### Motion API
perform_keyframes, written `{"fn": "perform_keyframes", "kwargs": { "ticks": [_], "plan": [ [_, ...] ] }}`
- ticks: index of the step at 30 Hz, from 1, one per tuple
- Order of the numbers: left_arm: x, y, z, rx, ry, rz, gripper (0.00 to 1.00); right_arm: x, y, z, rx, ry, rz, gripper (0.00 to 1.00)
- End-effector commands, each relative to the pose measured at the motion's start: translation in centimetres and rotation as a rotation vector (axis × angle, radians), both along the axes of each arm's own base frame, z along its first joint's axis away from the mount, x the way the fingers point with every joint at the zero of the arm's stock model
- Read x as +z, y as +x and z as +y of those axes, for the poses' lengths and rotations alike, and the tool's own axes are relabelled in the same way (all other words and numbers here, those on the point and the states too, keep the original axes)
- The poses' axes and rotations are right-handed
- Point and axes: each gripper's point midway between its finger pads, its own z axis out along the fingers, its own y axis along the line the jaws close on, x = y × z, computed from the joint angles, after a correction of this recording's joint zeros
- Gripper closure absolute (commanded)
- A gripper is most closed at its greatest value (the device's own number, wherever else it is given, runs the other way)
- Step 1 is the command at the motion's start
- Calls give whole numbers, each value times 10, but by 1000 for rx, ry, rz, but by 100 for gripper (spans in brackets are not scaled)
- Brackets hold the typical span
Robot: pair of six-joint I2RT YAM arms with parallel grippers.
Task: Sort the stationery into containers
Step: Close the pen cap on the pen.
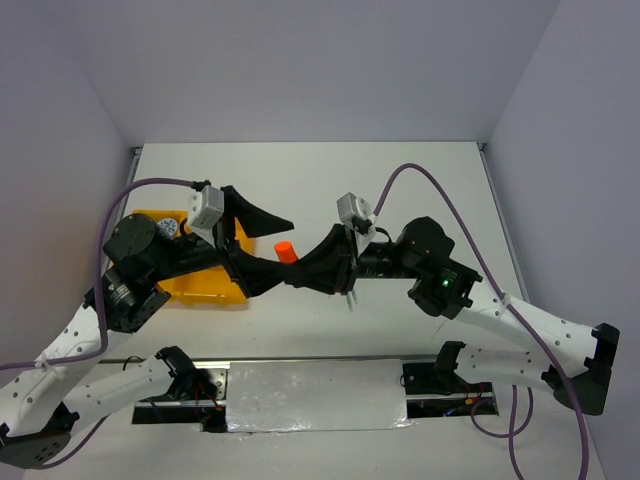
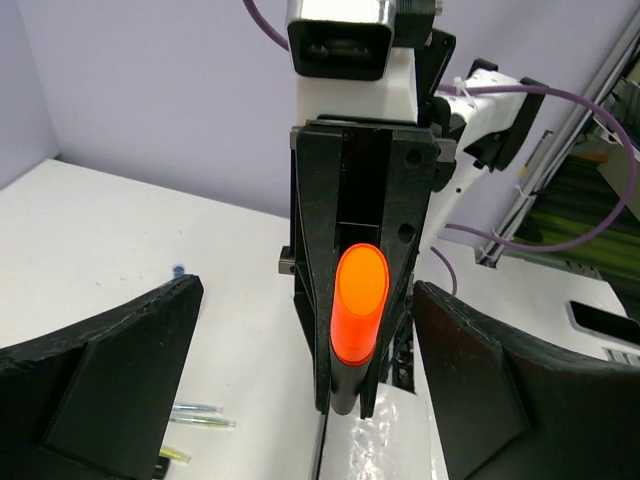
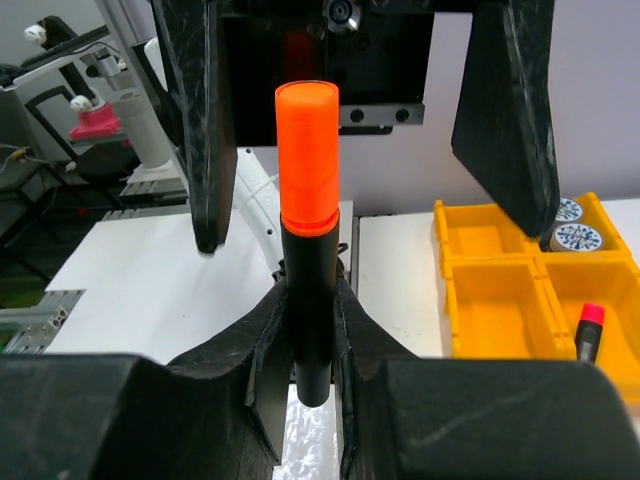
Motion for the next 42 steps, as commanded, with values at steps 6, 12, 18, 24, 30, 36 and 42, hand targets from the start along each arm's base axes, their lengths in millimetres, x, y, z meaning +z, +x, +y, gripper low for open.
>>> {"fn": "perform_keyframes", "kwargs": {
  "ticks": [6,12,18,24,30,36,42],
  "plan": [
    [48,0,24,120,-119,-121,1,19,-8,-4,47,49,-55,100],
    [53,-8,23,81,-127,-133,9,20,-4,-2,37,42,-55,100],
    [48,-8,21,67,-119,-143,21,21,-3,0,39,38,-55,100],
    [39,-2,17,79,-84,-116,38,22,-1,3,38,42,-54,100],
    [28,3,18,99,-65,-94,49,26,1,6,44,42,-57,100],
    [19,1,17,88,-42,-67,74,31,2,8,45,46,-55,100],
    [5,0,12,63,-25,-1,100,44,7,5,27,70,-57,100]
  ]
}}
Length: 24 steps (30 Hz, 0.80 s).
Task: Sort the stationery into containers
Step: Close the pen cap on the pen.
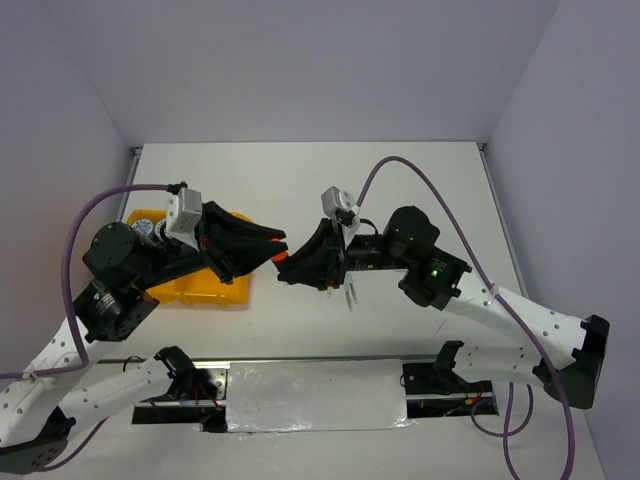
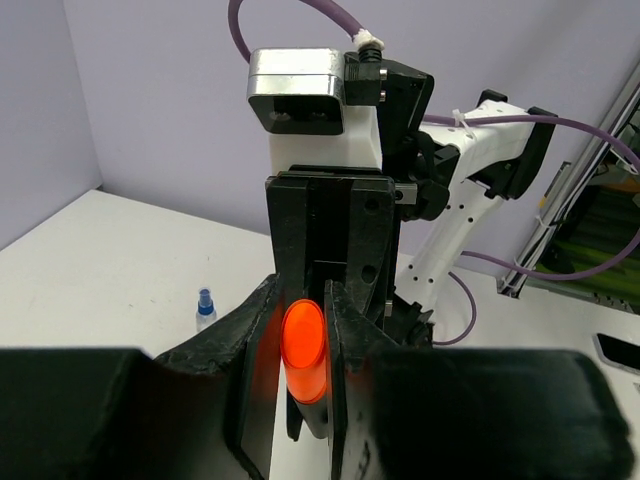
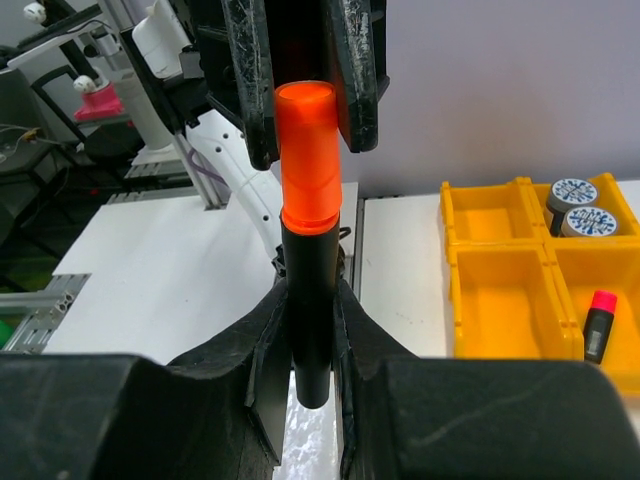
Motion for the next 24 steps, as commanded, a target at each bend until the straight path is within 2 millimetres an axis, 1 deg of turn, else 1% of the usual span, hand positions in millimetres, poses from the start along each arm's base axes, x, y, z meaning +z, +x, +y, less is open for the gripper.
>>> {"fn": "perform_keyframes", "kwargs": {
  "ticks": [1,3,4,5,6,7,8,9,12,13,14,16,17,18,19,20,24],
  "plan": [
    [-18,0,-5,-26,27,59,100,56,-1,-9,-11,135,-74,100],
    [-25,-2,-8,-46,32,84,100,63,2,-10,-19,148,-72,100],
    [-34,1,-10,-45,43,106,100,70,4,-11,-25,160,-77,100],
    [-39,2,-11,-47,45,125,100,75,4,-11,-27,166,-88,100],
    [-44,2,-13,-55,53,140,100,84,5,-12,-35,176,-98,100],
    [-53,4,-16,-58,65,172,100,87,7,-11,-42,176,-107,100],
    [-59,5,-18,-62,73,187,100,91,9,-11,-48,180,-115,100],
    [-69,5,-19,-70,85,210,100,97,11,-10,-54,182,-123,100],
    [-84,8,-16,-39,90,246,100,112,14,-13,-65,201,-162,100],
    [-85,7,-15,-35,90,246,100,111,16,-12,-64,189,-163,100],
    [-90,8,-15,-29,99,255,100,120,16,-15,-66,200,-179,100],
    [-100,5,-13,-31,127,282,100,123,23,-14,-79,191,-196,100],
    [-104,4,-13,-36,139,294,100,129,23,-16,-79,193,-206,100],
    [-114,4,-14,-38,168,316,100,130,23,-16,-68,188,-213,100],
    [-119,1,-14,-51,181,326,100,132,26,-17,-72,187,-219,100],
    [-123,2,-14,-48,192,334,100,137,28,-15,-69,186,-222,100],
    [-141,-5,-14,-80,215,375,100,142,31,-11,-46,182,-235,100]
  ]
}}
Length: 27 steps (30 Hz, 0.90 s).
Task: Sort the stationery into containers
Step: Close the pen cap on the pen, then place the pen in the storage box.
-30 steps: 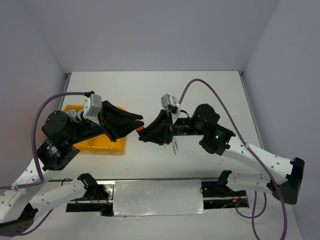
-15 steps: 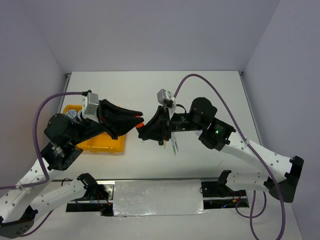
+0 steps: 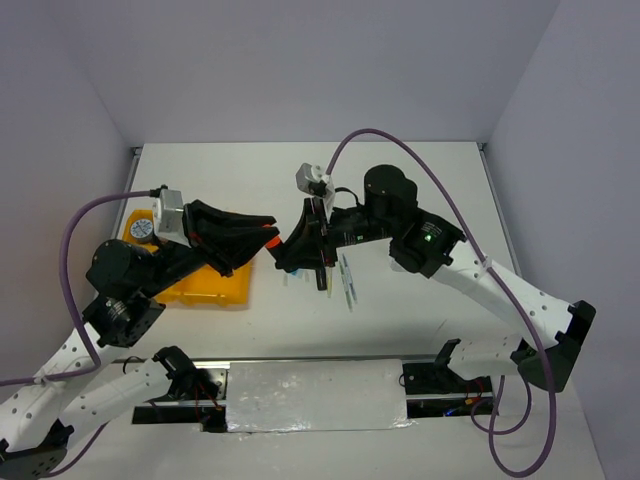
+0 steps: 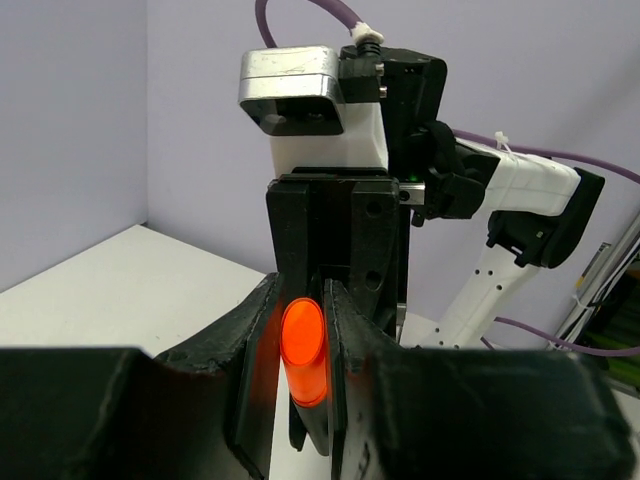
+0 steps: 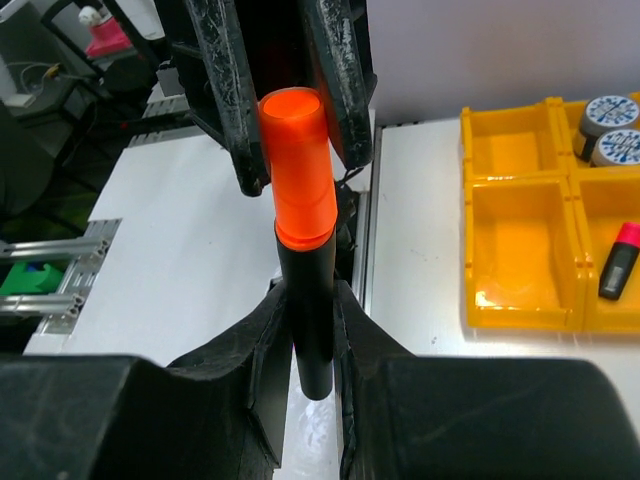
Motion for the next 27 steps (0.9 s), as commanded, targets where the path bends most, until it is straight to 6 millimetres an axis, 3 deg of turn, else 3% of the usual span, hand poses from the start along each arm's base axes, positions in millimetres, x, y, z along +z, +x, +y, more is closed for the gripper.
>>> {"fn": "perform_keyframes", "kwargs": {
  "ticks": [1,11,19,24,25,26,27],
  "plan": [
    [-134,-31,-24,-241,324,347,100,139,9,-16,-78,382,-310,100],
    [-173,-44,-23,-275,389,453,100,161,12,-16,-50,391,-328,100],
    [-203,-72,-37,-359,433,516,100,184,17,-16,-34,398,-360,100],
    [-210,-75,-46,-344,454,525,100,181,21,-14,-36,379,-351,100],
    [-202,-73,-46,-329,443,504,100,176,22,-14,-37,372,-350,100],
    [-196,-66,-44,-285,433,493,100,172,22,-14,-35,367,-349,100],
    [-201,-48,-36,-157,454,513,100,153,27,-9,-40,337,-324,100]
  ]
}}
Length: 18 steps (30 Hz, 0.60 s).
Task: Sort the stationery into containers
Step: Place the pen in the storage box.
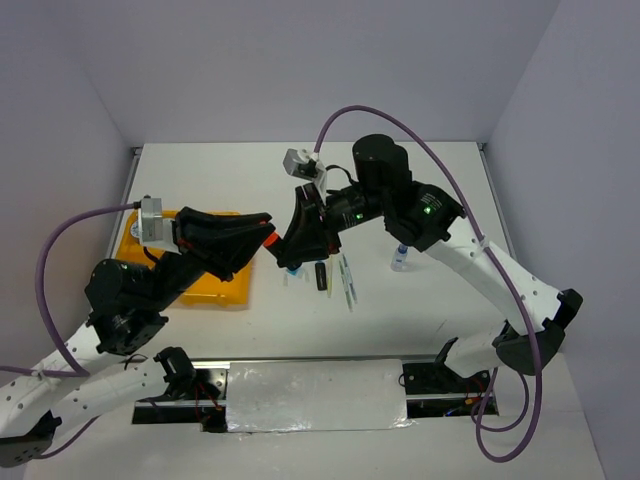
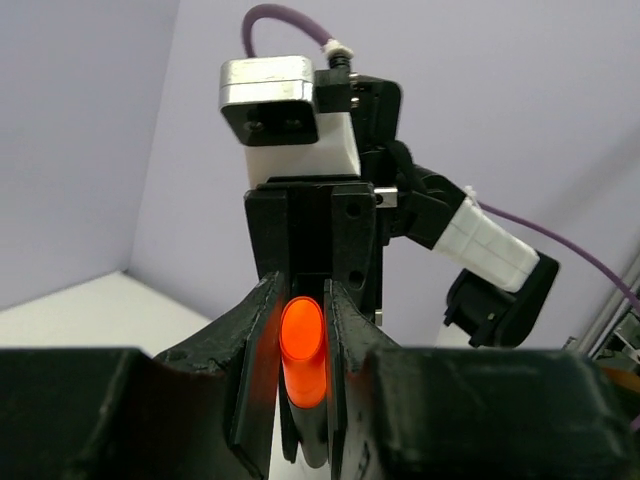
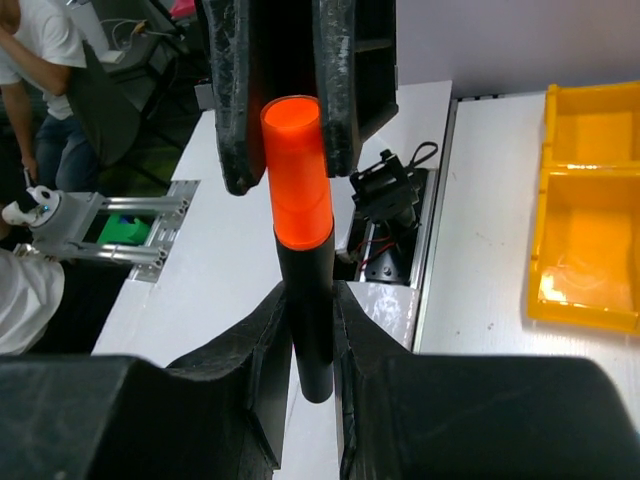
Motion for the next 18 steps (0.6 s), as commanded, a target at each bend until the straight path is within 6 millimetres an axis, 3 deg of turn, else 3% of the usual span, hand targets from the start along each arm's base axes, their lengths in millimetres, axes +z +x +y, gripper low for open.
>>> {"fn": "perform_keyframes", "kwargs": {
  "ticks": [1,3,7,10,11,14,16,18],
  "plan": [
    [-188,-29,-28,-180,599,438,100,125,38,-8,-217,460,-393,100],
    [-172,-12,-18,-66,571,424,100,99,45,-3,-224,431,-374,100],
    [-120,17,1,130,435,357,100,69,52,-5,-233,410,-341,92],
    [-93,32,11,227,366,355,100,54,57,-8,-234,410,-306,69],
    [-87,36,13,249,349,356,100,49,59,-8,-236,417,-302,53],
    [-68,52,23,352,270,383,100,29,73,-7,-287,391,-245,32],
    [-65,61,27,406,234,416,100,19,82,-7,-318,383,-230,24],
    [-64,75,37,504,199,459,100,-3,93,-7,-350,355,-192,21]
  ]
}}
